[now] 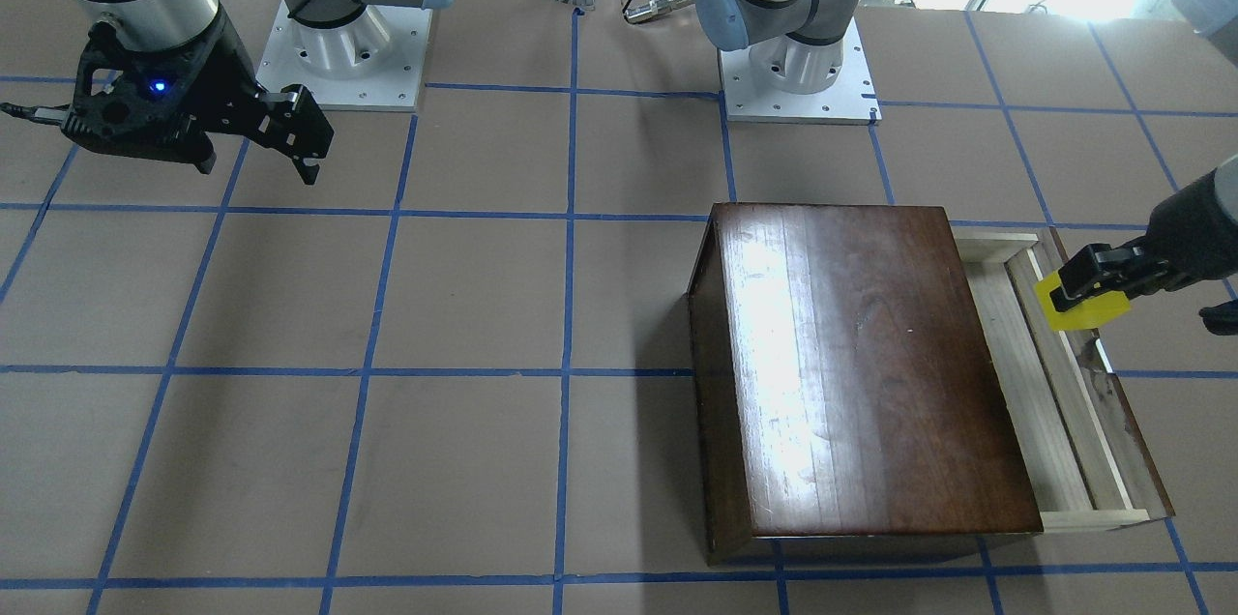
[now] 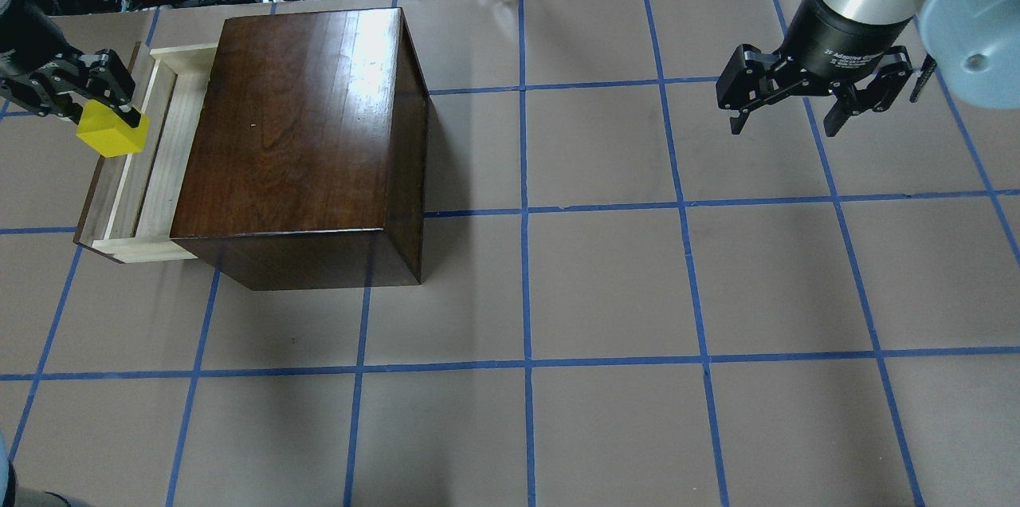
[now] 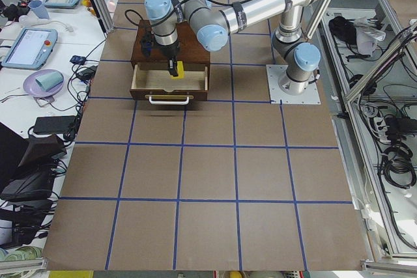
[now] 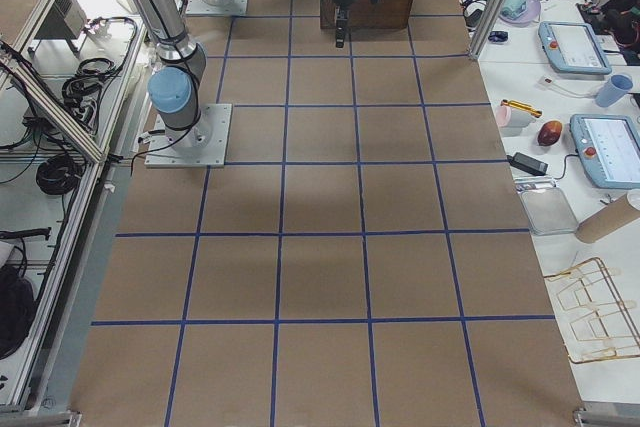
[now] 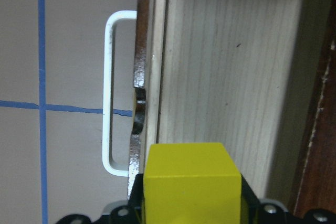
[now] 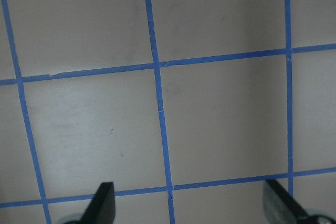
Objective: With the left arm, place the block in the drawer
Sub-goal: 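Lift the yellow cube and carry it over the open drawer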
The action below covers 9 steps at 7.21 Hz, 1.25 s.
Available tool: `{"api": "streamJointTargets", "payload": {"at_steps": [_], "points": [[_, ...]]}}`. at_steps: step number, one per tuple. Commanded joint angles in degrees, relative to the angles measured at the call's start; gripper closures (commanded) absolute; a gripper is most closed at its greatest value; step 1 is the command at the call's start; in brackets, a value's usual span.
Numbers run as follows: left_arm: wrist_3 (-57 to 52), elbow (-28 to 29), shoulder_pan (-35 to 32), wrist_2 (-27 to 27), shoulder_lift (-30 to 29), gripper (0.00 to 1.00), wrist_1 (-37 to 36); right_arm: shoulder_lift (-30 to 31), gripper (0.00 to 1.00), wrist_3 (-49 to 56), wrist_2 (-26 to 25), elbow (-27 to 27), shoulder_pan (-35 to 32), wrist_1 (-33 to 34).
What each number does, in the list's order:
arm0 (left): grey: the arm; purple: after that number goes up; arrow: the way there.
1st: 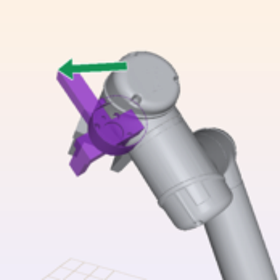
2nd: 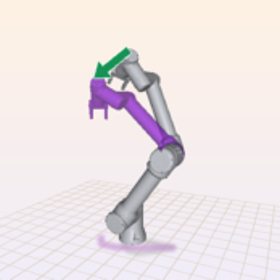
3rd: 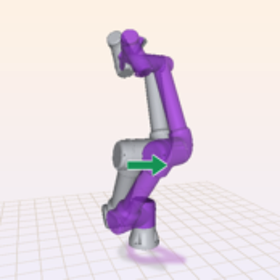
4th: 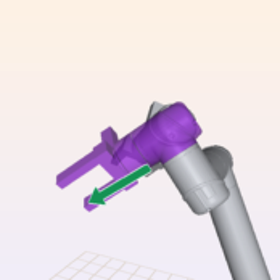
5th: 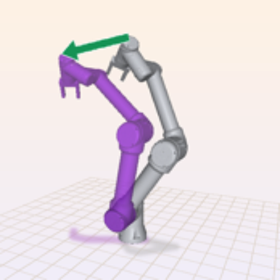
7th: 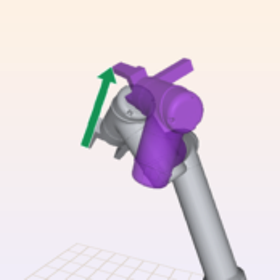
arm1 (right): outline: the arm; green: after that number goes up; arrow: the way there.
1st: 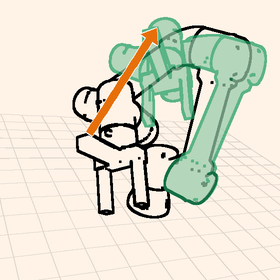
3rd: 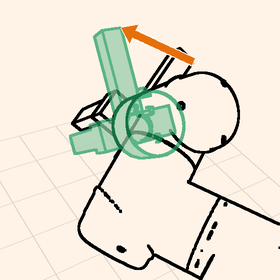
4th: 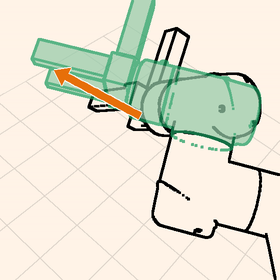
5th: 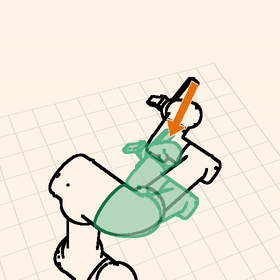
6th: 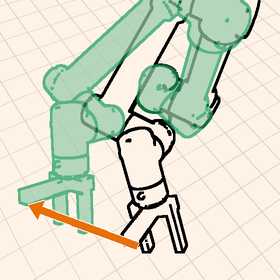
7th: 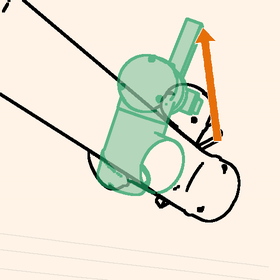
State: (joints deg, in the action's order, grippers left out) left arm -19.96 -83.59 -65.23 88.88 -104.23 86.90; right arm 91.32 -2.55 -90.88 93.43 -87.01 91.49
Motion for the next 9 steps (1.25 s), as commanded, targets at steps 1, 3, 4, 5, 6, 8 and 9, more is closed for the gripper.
{"api": "streamJointTargets", "payload": {"at_steps": [1, 3, 4, 5, 6, 8, 9], "points": [[-0.6, -0.34, -1.04, 0.07, -1.31, 0.73, -0.86, 0.0, 0.0, 0.0, 0.0, 0.0, 0.0, 0.0], [-4.55, -0.69, -1.04, -0.02, -3.16, 0.73, -2.96, 0.0, 0.0, 0.0, 0.0, 0.0, 0.0, 0.0], [-4.3, -0.87, -1.04, -0.54, -4.21, 0.73, -2.97, 0.0, 0.0, 0.0, 0.0, 0.0, 0.0, 0.0], [-4.21, -0.96, -1.04, -1.07, -5.01, 0.73, -3.49, 0.0, 0.0, 0.0, 0.0, 0.0, 0.0, 0.0], [-4.3, -0.96, -1.04, -1.07, -5.88, 0.73, -4.11, 0.0, 0.0, 0.0, 0.0, 0.0, 0.0, 0.0], [-3.95, -1.74, -1.04, -1.07, -7.38, 0.73, -6.38, 0.0, 0.0, 0.0, 0.0, 0.0, 0.0, 0.0], [-3.95, -3.32, -1.04, -1.07, -7.47, 0.73, -9.35, 0.0, 0.0, 0.0, 0.0, 0.0, 0.0, 0.0]]}}
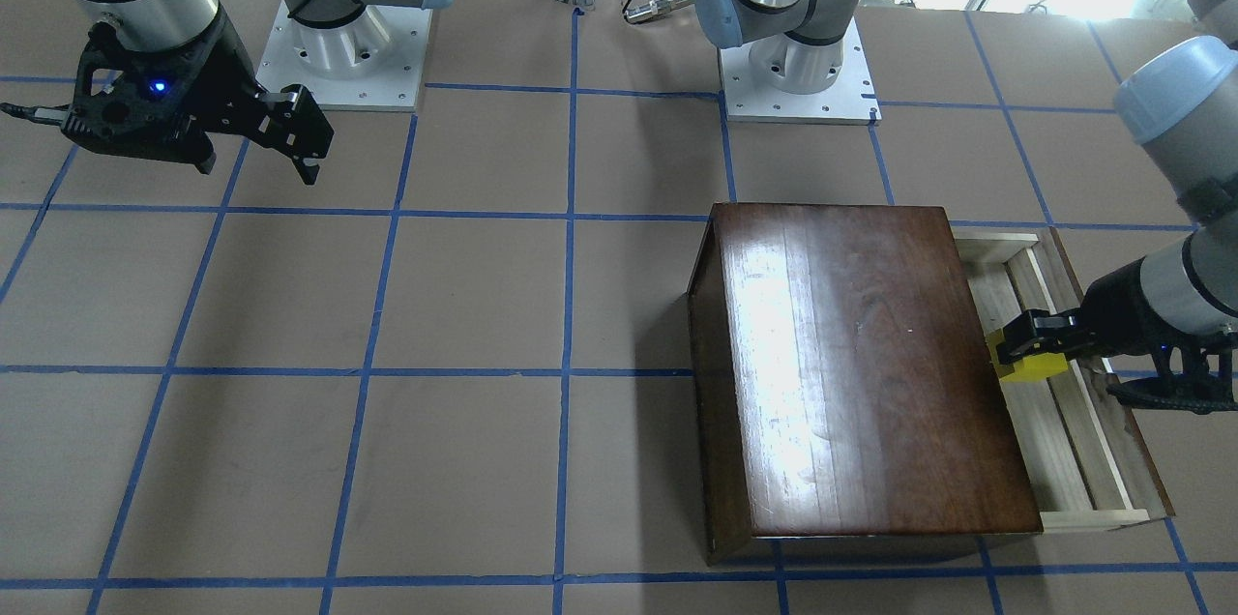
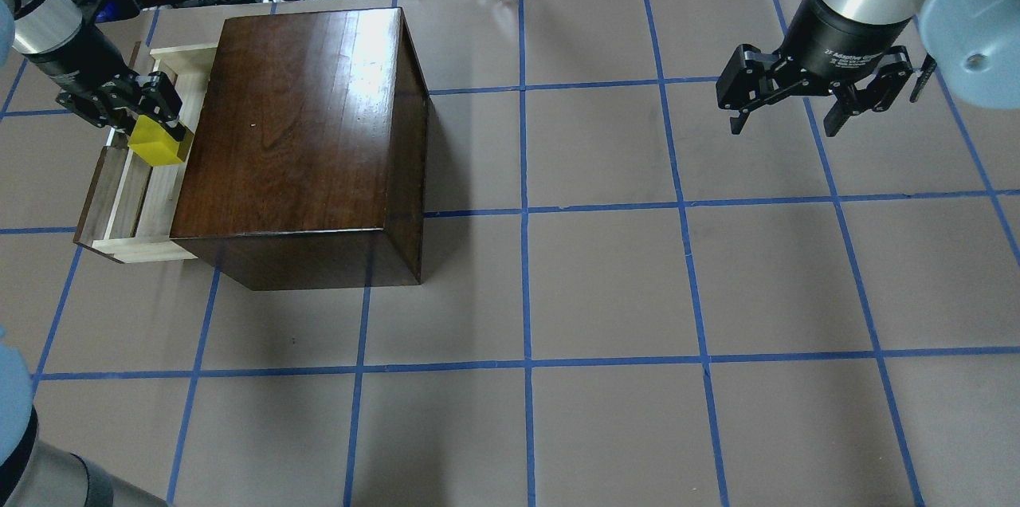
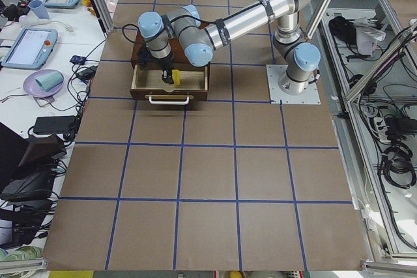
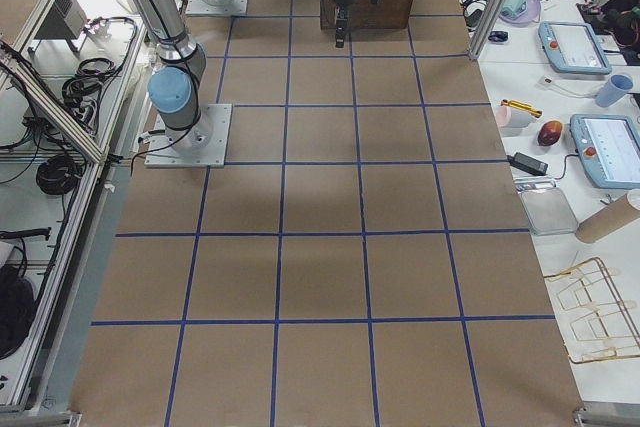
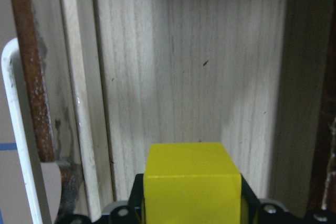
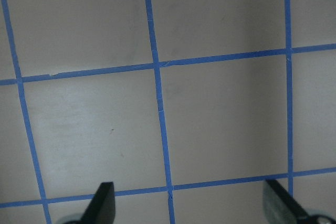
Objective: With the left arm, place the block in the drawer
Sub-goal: 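Lower the cube into the drawer and open the left gripper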
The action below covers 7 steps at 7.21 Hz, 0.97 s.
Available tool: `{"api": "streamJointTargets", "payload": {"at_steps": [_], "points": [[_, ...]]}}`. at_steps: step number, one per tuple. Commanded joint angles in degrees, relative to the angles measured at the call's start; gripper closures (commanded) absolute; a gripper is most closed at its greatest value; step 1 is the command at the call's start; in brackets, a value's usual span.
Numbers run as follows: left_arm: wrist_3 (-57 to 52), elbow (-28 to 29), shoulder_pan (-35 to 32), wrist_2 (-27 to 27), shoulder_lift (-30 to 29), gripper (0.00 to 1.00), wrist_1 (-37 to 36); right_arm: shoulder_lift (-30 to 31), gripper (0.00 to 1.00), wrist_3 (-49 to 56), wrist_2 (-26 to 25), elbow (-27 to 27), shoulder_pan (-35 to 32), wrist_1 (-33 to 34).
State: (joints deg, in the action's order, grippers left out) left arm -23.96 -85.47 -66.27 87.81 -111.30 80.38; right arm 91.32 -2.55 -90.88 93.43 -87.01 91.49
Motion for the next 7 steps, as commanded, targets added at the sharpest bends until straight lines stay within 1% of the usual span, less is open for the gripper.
{"api": "streamJointTargets", "payload": {"at_steps": [1, 2, 3, 4, 6, 7], "points": [[0.06, -2.5, 0.0, -0.1, -0.41, 0.73, -5.82, 0.0, 0.0, 0.0, 0.0, 0.0, 0.0, 0.0], [0.14, -2.59, 0.0, -0.01, -0.41, 0.68, -5.94, 0.0, 0.0, 0.0, 0.0, 0.0, 0.0, 0.0], [1.1, -2.59, 0.0, -0.1, -0.41, 0.07, -5.94, 0.0, 0.0, 0.0, 0.0, 0.0, 0.0, 0.0], [2.07, -2.51, 0.0, -0.1, 0.12, 0.0, -5.51, 0.0, 0.0, 0.0, 0.0, 0.0, 0.0, 0.0], [2.17, -2.42, -0.44, 0.08, 2.31, 0.0, -4.62, 0.0, 0.0, 0.0, 0.0, 0.0, 0.0, 0.0], [2.17, -1.9, -0.53, 0.16, 4.06, 0.0, -1.58, 0.0, 0.0, 0.0, 0.0, 0.0, 0.0, 0.0]]}}
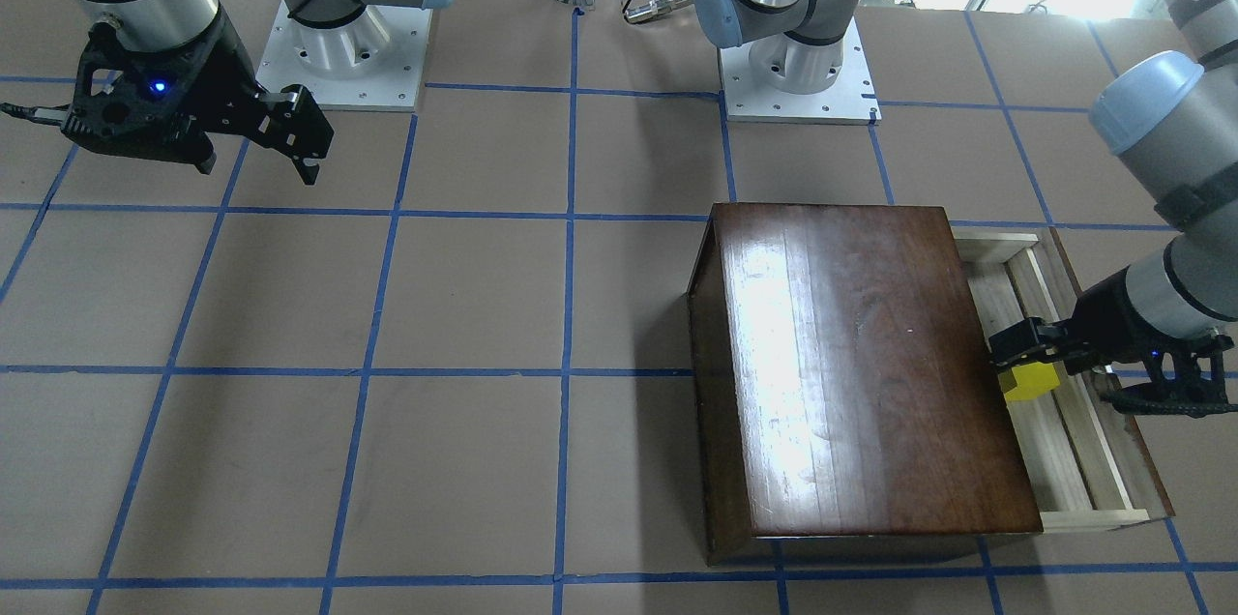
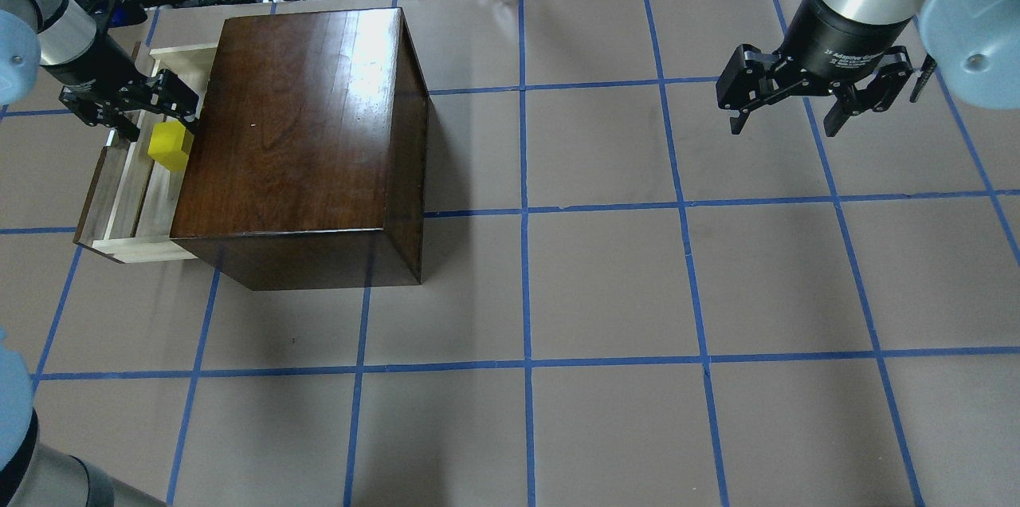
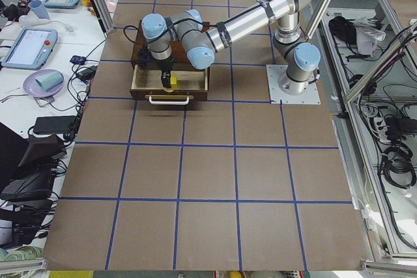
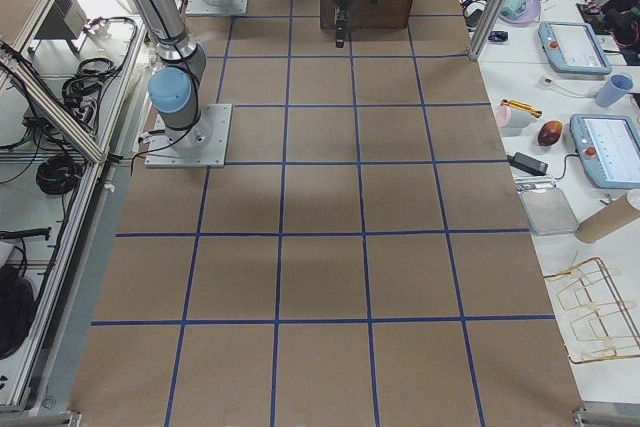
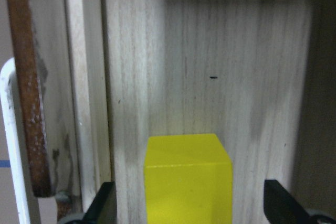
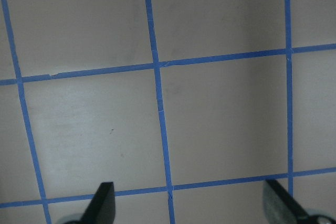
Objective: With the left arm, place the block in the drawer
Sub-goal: 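Lower the cube into the drawer and open the left gripper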
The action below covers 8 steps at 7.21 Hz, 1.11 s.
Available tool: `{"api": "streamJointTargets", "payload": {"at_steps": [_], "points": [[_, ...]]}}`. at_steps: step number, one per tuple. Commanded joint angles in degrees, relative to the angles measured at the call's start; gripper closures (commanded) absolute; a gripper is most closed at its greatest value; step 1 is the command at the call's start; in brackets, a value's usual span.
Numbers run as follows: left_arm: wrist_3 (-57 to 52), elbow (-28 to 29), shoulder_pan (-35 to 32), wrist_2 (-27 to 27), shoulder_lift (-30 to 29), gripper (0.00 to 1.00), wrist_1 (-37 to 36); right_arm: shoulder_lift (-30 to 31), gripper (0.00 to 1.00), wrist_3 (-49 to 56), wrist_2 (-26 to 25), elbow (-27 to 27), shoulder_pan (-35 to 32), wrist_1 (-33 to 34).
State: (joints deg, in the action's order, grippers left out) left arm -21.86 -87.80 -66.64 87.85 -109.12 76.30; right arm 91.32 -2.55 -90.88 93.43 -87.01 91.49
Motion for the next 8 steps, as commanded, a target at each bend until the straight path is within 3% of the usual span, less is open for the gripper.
{"api": "streamJointTargets", "payload": {"at_steps": [1, 8], "points": [[0.06, 0.61, -0.33, 0.3, 4.25, 0.0, 5.15, 0.0, 0.0, 0.0, 0.0, 0.0, 0.0, 0.0], [0.15, 1.14, -2.97, 0.65, 20.69, 0.0, 20.36, 0.0, 0.0, 0.0, 0.0, 0.0, 0.0, 0.0]]}}
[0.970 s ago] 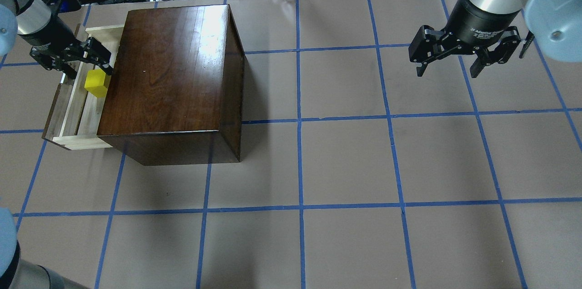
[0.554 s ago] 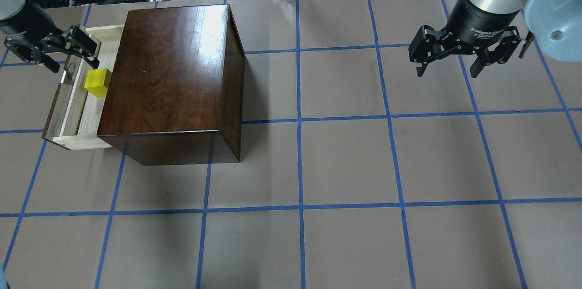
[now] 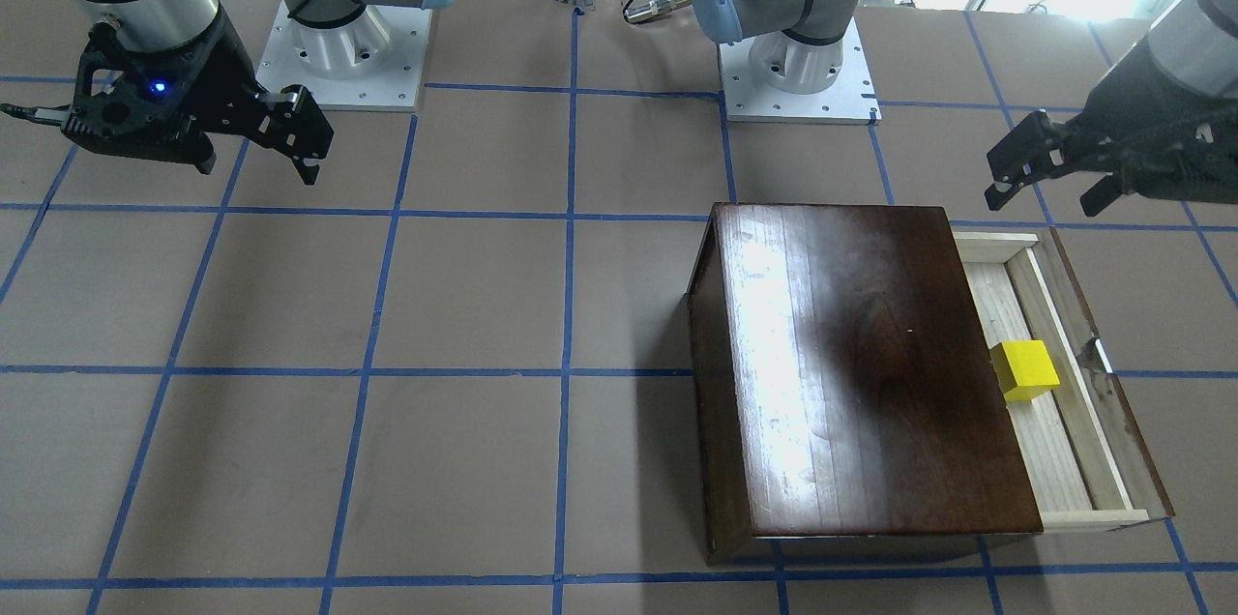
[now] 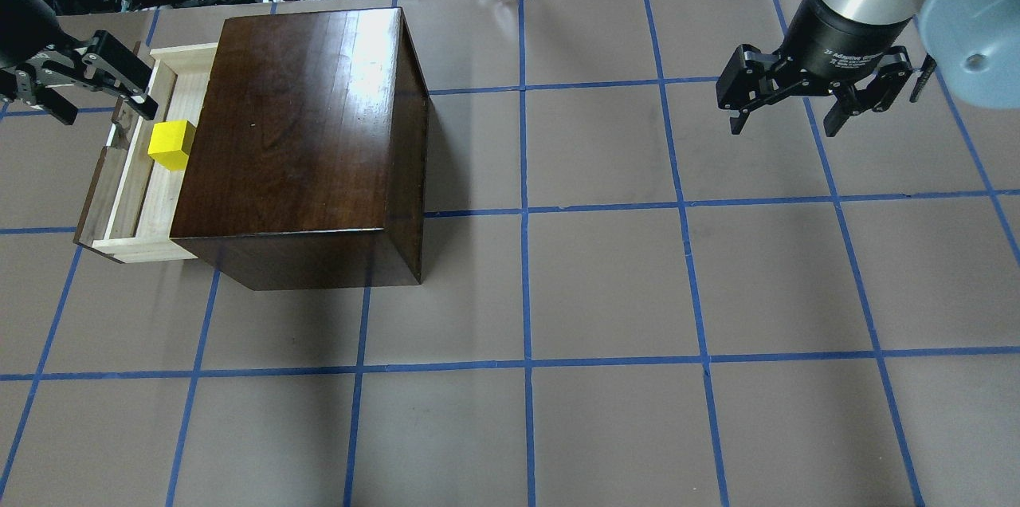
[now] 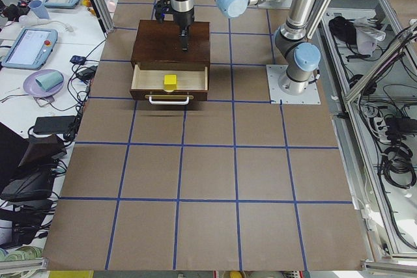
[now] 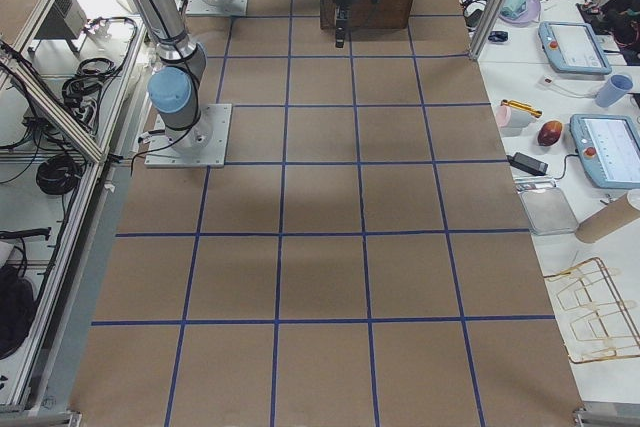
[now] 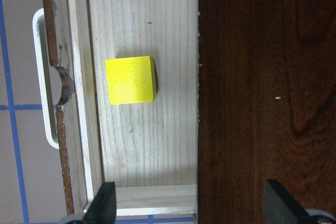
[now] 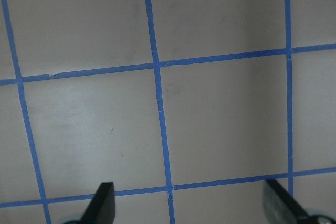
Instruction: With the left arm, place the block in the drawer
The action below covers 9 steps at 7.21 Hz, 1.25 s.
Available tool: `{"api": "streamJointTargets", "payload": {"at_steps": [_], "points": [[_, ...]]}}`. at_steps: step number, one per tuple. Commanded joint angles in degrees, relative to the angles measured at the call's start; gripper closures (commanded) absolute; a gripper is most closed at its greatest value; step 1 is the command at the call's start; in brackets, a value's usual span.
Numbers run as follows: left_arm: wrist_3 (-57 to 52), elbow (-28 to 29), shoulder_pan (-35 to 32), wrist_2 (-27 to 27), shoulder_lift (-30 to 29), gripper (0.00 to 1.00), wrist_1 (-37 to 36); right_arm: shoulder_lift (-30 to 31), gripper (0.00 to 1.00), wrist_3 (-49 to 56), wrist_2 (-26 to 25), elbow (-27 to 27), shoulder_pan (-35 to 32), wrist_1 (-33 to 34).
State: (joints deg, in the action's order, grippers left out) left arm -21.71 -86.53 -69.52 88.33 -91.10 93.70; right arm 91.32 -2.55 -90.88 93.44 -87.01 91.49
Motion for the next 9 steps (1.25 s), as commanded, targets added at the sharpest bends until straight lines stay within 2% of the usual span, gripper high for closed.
{"api": "streamJointTargets", "payload": {"at_steps": [1, 3, 6, 9], "points": [[0.09, -0.22, -0.18, 0.17, 3.64, 0.0, 4.29, 0.0, 0.0, 0.0, 0.0, -0.01, 0.0, 0.0], [6.46, 0.31, -5.68, 0.52, 3.74, 0.0, 4.57, 0.0, 0.0, 0.0, 0.0, -0.01, 0.0, 0.0], [16.68, -0.04, -18.6, 2.46, 2.6, 0.0, 3.08, 0.0, 0.0, 0.0, 0.0, -0.01, 0.0, 0.0], [18.37, -0.57, -20.92, 2.46, 1.98, 0.0, 0.7, 0.0, 0.0, 0.0, 0.0, -0.01, 0.0, 0.0]]}}
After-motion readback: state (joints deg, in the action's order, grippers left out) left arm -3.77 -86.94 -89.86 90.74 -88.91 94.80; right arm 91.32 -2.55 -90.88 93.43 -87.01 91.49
